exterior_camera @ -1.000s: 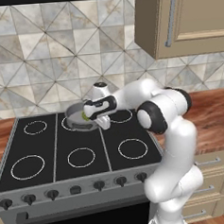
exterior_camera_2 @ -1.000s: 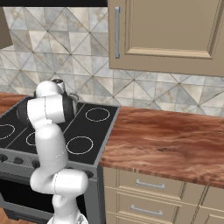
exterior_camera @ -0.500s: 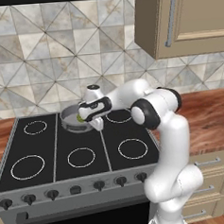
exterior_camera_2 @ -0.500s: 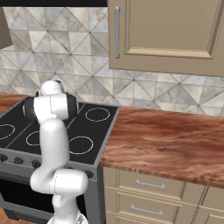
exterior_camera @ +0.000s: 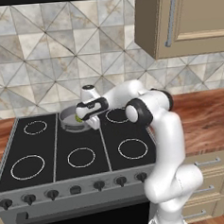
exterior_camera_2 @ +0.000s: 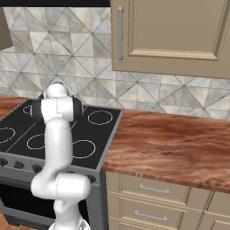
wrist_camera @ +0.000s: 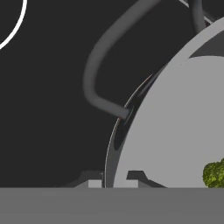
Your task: Turn on the sink faucet. Then move the broccoli from the counter to the sink. Turn off the sink. Move the vegetable from the sink to the pot next to the stove. Finally move the pot to the rear center burner.
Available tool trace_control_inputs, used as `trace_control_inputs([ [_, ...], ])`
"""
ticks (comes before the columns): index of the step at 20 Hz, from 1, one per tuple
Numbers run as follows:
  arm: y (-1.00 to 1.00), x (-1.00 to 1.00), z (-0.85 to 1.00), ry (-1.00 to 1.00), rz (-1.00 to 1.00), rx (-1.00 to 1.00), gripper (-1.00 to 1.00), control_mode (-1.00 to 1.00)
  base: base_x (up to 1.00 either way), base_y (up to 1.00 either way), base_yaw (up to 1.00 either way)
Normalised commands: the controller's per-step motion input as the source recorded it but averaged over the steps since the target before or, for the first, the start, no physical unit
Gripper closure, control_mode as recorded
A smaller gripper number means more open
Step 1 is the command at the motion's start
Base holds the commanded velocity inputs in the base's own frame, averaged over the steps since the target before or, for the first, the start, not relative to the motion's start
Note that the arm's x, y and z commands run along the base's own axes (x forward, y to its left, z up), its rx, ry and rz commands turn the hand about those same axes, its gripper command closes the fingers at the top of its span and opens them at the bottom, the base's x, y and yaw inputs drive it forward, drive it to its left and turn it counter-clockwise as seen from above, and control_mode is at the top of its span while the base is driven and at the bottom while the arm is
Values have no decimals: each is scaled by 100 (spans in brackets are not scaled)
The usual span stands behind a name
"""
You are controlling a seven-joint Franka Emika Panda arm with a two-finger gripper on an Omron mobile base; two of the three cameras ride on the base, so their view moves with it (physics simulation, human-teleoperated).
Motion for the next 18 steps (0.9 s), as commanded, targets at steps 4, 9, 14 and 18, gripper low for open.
trace_control_inputs([
  [4,0,27,-20,0,0,-3,100,-100,0,0,0],
  [9,1,18,-14,0,0,0,100,-100,0,0,0],
  [14,3,5,-13,0,0,0,-100,-100,0,0,0],
  [18,1,1,0,0,0,0,-100,-100,0,0,0],
])
